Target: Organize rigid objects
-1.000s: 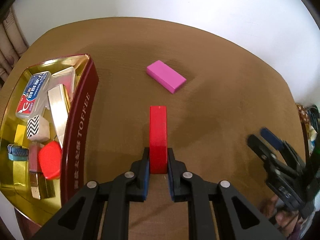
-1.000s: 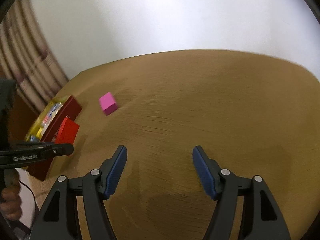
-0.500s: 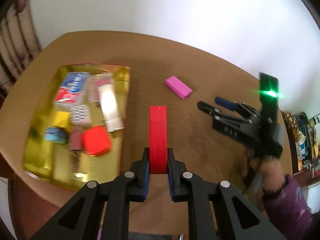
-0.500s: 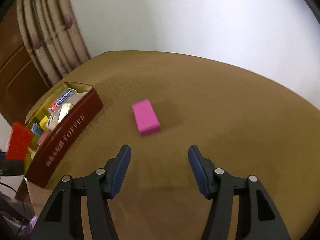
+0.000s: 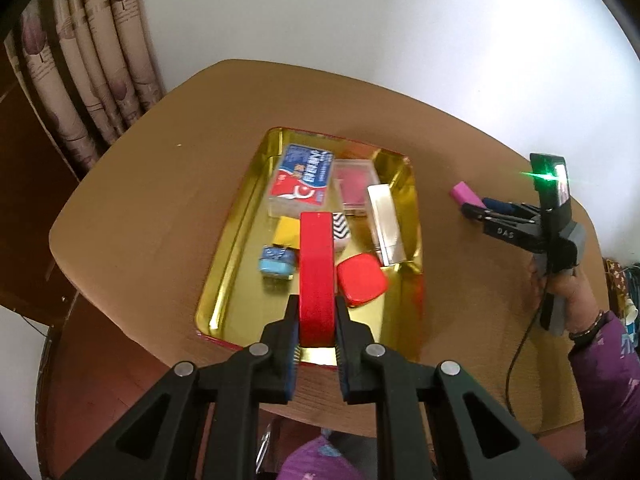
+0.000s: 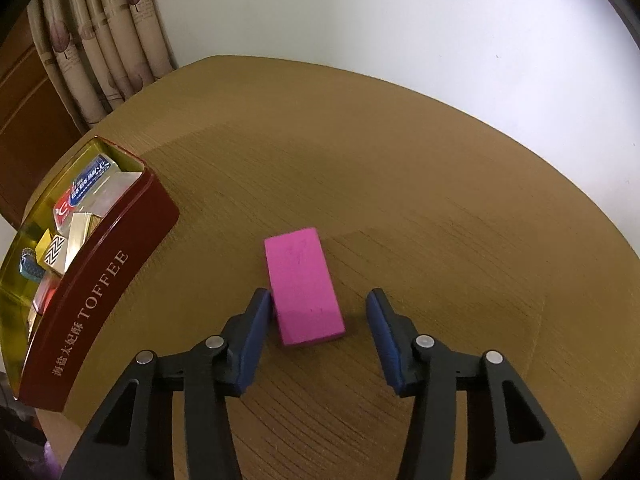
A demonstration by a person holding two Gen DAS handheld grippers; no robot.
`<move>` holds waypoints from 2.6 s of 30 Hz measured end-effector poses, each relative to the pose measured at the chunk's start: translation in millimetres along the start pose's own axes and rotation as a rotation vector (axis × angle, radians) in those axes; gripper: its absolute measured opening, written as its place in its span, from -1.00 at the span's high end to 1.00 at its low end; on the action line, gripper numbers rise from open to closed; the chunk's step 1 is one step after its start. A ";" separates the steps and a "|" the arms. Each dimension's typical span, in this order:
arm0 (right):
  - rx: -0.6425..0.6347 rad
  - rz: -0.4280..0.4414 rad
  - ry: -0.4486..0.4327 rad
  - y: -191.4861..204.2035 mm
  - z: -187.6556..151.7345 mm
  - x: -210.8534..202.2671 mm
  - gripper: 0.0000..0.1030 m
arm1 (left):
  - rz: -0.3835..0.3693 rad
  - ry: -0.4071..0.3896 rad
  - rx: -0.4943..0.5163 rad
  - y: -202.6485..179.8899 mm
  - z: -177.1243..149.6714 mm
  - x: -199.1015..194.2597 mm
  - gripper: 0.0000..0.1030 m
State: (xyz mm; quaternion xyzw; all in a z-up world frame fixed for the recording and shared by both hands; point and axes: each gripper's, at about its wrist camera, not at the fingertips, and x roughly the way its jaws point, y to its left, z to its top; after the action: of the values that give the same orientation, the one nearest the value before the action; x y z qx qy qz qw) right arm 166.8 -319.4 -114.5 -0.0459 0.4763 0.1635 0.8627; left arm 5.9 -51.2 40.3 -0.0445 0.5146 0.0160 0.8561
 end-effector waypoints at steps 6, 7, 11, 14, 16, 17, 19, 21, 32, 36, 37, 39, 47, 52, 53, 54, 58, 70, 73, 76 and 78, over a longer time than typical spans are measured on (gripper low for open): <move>-0.024 -0.043 0.025 7.3 5.8 7.0 0.47 | -0.004 0.026 0.040 0.3 -3.0 34.6 0.71; -0.022 -0.046 0.028 7.1 6.6 7.6 0.47 | -0.011 0.031 0.055 -2.8 -2.4 43.9 0.71; -0.012 -0.051 0.023 7.0 6.9 7.1 0.48 | -0.039 0.050 0.106 -15.0 -2.1 60.1 0.71; 0.011 -0.050 0.014 5.1 4.0 4.7 0.48 | -0.095 0.086 0.127 -22.8 -1.0 69.7 0.71; 0.041 -0.041 0.005 1.8 0.4 0.0 0.48 | -0.124 0.109 0.139 -27.5 0.6 77.7 0.71; 0.058 -0.033 -0.002 -1.4 -2.0 -3.8 0.48 | -0.132 0.116 0.146 -29.9 1.1 82.0 0.71; 0.083 -0.025 -0.020 -7.4 -7.3 -13.5 0.48 | -0.130 0.121 0.166 -33.9 3.3 88.9 0.71; 0.098 -0.017 -0.038 -8.5 -9.6 -21.6 0.48 | -0.127 0.120 0.184 -37.6 6.6 93.3 0.71; 0.118 0.037 -0.118 6.0 -13.2 -68.2 0.48 | -0.118 0.134 0.206 -46.0 17.5 120.7 0.71; 0.127 0.052 -0.132 10.8 -21.5 -82.2 0.48 | -0.109 0.134 0.211 -47.2 18.0 125.0 0.71; 0.126 0.057 -0.134 14.5 -23.0 -84.6 0.48 | -0.110 0.138 0.209 -47.6 17.4 126.0 0.71; 0.128 0.062 -0.140 18.8 -26.3 -88.5 0.48 | -0.107 0.139 0.207 -47.5 16.3 125.3 0.71; 0.088 0.141 -0.171 56.8 -24.9 -118.5 0.48 | -0.102 0.068 0.154 -26.9 6.8 82.0 0.70; 0.035 0.216 -0.184 102.2 -19.6 -133.2 0.48 | -0.075 0.031 0.102 -4.5 -3.5 66.9 0.70; 0.020 0.229 -0.187 113.4 -18.1 -135.4 0.48 | -0.067 0.027 0.093 -0.9 -4.5 68.1 0.70; 0.013 0.235 -0.188 118.8 -17.5 -136.6 0.48 | -0.051 0.018 0.088 2.7 -4.4 70.9 0.70; -0.004 0.265 -0.158 144.1 -15.7 -131.0 0.48 | -0.036 0.005 0.034 21.3 -4.8 73.7 0.70; -0.063 0.361 -0.033 215.5 -13.9 -89.6 0.48 | 0.162 -0.128 -0.033 52.7 -28.1 49.4 0.70; -0.073 0.384 0.005 230.1 -13.2 -77.5 0.48 | 0.160 -0.141 -0.065 62.5 -29.5 44.4 0.70; -0.082 0.392 0.033 238.6 -11.4 -67.9 0.48 | 0.143 -0.143 -0.094 70.7 -30.7 43.2 0.70; -0.077 0.404 0.052 242.1 -9.8 -62.3 0.48 | 0.153 -0.146 -0.100 73.7 -30.6 43.1 0.70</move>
State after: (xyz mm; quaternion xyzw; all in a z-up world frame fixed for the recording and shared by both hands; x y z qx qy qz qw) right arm 49.3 -108.4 -49.2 0.0134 0.4914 0.3500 0.7974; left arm -6.2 18.5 -16.4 -0.0466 0.4512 0.1102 0.8844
